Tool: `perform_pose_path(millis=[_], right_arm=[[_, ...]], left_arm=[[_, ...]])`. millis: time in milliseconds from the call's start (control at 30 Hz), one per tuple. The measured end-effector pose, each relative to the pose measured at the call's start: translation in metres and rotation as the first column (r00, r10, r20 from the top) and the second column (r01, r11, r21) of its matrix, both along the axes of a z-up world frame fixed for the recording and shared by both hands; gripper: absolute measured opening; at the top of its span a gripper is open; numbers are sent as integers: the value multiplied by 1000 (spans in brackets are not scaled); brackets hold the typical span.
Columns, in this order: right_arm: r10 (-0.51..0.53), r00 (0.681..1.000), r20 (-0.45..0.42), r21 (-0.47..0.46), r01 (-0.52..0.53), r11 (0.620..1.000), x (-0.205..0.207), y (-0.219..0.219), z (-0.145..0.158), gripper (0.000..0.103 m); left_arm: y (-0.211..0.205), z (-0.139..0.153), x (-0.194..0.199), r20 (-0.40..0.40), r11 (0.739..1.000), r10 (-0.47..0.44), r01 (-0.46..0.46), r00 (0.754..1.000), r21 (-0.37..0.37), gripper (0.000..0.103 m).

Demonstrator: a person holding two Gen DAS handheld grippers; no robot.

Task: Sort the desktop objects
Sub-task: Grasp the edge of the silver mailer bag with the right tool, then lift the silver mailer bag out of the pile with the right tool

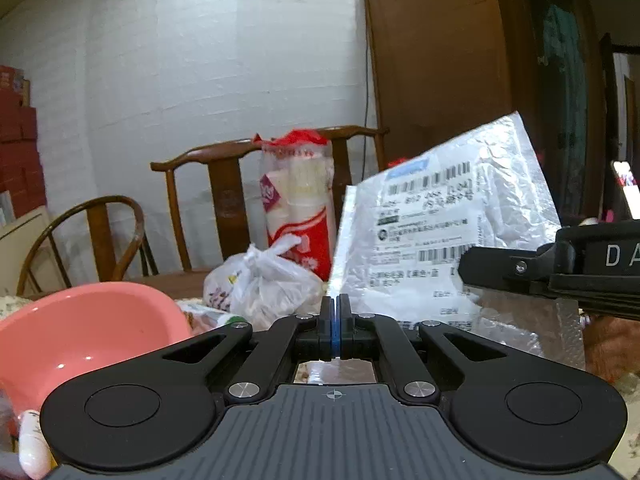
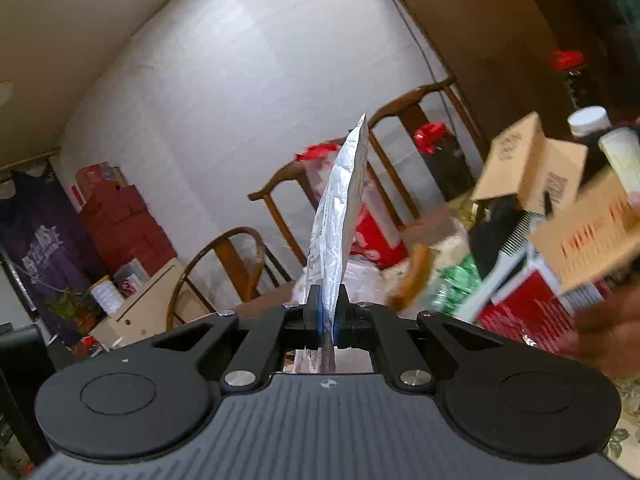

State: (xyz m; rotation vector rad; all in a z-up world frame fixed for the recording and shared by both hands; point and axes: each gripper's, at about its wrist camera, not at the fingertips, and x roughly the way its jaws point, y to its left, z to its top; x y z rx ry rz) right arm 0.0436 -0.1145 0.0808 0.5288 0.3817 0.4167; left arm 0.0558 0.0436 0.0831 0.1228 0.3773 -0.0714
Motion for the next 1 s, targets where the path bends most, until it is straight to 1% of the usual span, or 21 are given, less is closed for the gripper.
perform_pose_path(millis=[200,233,267,300,333,400,433,500,600,700,800,867,933,1000], right_arm=[[38,998,55,-8,-38,999,-13,16,28,5],[39,997,67,-10,-38,999,-15,18,33,5],[36,997,74,-11,-35,999,-17,18,35,5],[32,997,77,-11,-31,999,-18,17,36,5],[30,997,75,-11,-29,1000,-18,15,36,5],[11,999,53,-12,-10,1000,-14,8,28,5],[5,999,38,-6,-5,1000,-12,4,21,5],[-10,1000,-10,13,10,1000,-5,-5,3,5],[-30,997,-72,31,32,999,6,-17,-24,5],[-27,995,-96,36,30,999,8,-24,-43,5],[-17,995,-98,49,22,999,9,-33,-52,5],[-11,995,-95,56,16,998,12,-38,-56,5],[-11,995,-96,52,16,999,14,-42,-58,5],[-10,995,-97,47,15,999,15,-44,-62,5]], left_arm=[[5,17,-18,48,1000,-1,1,999,3,0],[8,17,-21,55,1000,3,-2,998,-3,23],[13,16,-24,53,1000,0,0,999,-18,37],[17,14,-25,42,999,10,-8,999,-32,76],[22,10,-26,47,998,25,-22,999,-57,102],[28,3,-32,87,996,64,-58,994,-67,103],[28,-1,-30,77,997,70,-66,995,-49,103],[27,-9,-27,37,998,46,-44,998,-41,103],[28,-19,-18,-9,998,42,-42,999,-37,103],[30,-28,-1,-74,998,39,-43,996,-52,103],[31,-41,10,-135,997,54,-61,989,-53,103],[27,-49,14,-143,998,54,-56,988,-15,103],[21,-55,16,-160,998,53,-47,986,39,103],[16,-61,14,-157,994,61,-47,986,94,103]])
